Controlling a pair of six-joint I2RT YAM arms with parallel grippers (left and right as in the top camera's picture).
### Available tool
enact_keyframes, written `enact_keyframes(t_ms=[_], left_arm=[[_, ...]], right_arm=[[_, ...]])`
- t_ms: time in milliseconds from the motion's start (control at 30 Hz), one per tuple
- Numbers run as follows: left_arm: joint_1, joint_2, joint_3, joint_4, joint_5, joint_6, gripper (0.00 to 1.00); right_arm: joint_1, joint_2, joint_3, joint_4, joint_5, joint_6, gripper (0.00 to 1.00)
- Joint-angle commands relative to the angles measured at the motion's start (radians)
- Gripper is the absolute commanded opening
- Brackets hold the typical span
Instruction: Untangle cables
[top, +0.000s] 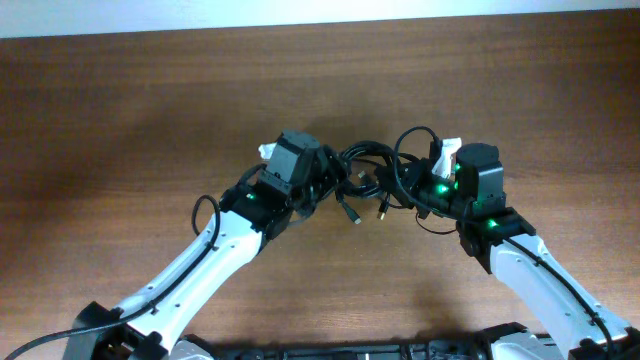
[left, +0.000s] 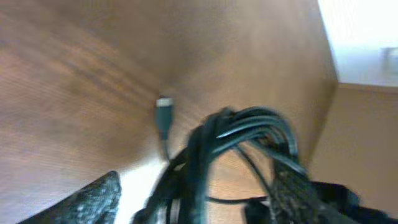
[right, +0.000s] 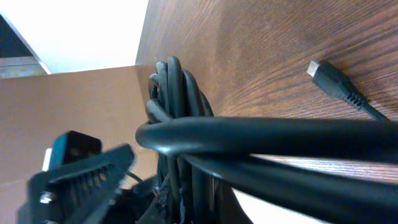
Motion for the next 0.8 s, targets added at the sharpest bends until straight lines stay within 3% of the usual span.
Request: enact_keyframes(t_ms=[0,200,267,333,400,467,500,567,667,767], left_arm=[[-0.011,0.013,0.018,0.019,-0.014,-0.008,0.7],[-0.01,0.084,0.018,0.018,-0.001,0.0,0.7],[-0.01,0.097,0.018,0.018,0.006,0.0,0.66],[-0.01,0.099,0.018,0.019,0.004,0.0,0.47],[-0.005,0.098,0.018,0.026,-0.005,0.047,0.19],[0.011,0.098,0.018,0.027,-0.014,0.119,0.0],[0.022,0.098,0.018,0.026,-0.012,0.149,0.0],[0.056,0.097,0.018,0.026,-0.009,0.225,0.0],[0.12,0.087,0.018,0.026,-0.011,0.428,0.0],[0.165,0.074,0.018,0.019,-0.01,0.616,0.0]], right_arm=[[0.013,-0.009,0.004,0.007,-0.036,0.032,0.04],[0.071,-0.009,0.004,0.012,-0.021,0.055,0.04],[0.071,-0.009,0.004,0.014,-0.016,0.065,0.04],[0.071,-0.009,0.004,0.019,-0.011,0.065,0.04],[0.071,-0.009,0.004,0.019,-0.012,0.065,0.04],[0.071,-0.009,0.004,0.018,-0.013,0.06,0.04],[0.071,-0.009,0.004,0.018,-0.013,0.04,0.04],[0.071,-0.009,0.004,0.018,-0.026,-0.05,0.17],[0.071,-0.009,0.004,0.007,-0.064,-0.251,0.56],[0.07,-0.01,0.004,-0.025,-0.109,-0.403,0.7]])
